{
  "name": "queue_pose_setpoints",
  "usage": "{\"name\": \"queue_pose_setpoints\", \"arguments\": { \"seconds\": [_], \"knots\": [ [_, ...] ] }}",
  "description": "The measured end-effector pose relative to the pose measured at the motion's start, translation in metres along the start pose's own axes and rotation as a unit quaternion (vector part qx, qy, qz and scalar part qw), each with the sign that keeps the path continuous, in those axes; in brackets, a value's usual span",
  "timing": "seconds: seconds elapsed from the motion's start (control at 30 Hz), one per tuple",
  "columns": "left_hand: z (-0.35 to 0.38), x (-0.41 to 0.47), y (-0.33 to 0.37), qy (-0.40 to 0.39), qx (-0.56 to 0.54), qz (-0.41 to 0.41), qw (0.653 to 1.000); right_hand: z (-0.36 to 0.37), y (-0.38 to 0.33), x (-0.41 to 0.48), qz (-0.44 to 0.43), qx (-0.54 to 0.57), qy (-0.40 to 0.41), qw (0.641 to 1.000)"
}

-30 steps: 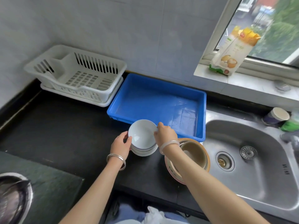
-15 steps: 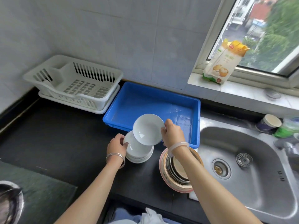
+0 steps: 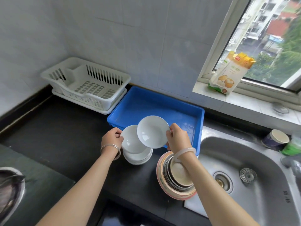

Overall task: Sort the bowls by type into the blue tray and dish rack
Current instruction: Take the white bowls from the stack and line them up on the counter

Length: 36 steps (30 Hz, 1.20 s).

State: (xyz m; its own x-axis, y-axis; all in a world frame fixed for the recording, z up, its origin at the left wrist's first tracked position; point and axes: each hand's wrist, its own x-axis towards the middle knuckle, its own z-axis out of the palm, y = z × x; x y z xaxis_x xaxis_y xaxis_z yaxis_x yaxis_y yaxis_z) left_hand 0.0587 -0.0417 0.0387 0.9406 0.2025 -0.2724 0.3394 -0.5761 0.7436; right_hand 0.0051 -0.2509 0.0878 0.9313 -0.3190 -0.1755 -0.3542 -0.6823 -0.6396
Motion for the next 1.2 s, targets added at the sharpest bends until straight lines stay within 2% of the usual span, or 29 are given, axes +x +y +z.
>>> {"name": "queue_pose_setpoints", "arguments": {
  "seconds": [0.23, 0.4, 0.57, 0.83, 1.03, 1.2],
  "knots": [
    [-0.054, 0.024, -0.007, 0.03, -0.12, -0.031, 0.992, 0.007, -0.046, 0.025, -0.047, 0.051, 0.003, 0.998],
    [-0.106, 0.047, -0.044, 0.08, -0.181, -0.088, 0.976, 0.047, -0.099, 0.05, -0.046, 0.096, -0.059, 0.993],
    [-0.151, 0.078, -0.092, 0.145, -0.238, -0.146, 0.949, 0.116, -0.154, 0.083, -0.056, 0.073, -0.138, 0.986],
    [-0.203, 0.139, -0.161, 0.248, -0.302, -0.235, 0.89, 0.244, -0.228, 0.13, 0.006, 0.099, -0.23, 0.968],
    [-0.221, 0.184, -0.191, 0.313, -0.346, -0.291, 0.835, 0.316, -0.266, 0.153, 0.043, 0.096, -0.228, 0.968],
    [-0.227, 0.211, -0.21, 0.337, -0.353, -0.322, 0.811, 0.355, -0.285, 0.169, 0.063, 0.095, -0.227, 0.967]
  ]
}}
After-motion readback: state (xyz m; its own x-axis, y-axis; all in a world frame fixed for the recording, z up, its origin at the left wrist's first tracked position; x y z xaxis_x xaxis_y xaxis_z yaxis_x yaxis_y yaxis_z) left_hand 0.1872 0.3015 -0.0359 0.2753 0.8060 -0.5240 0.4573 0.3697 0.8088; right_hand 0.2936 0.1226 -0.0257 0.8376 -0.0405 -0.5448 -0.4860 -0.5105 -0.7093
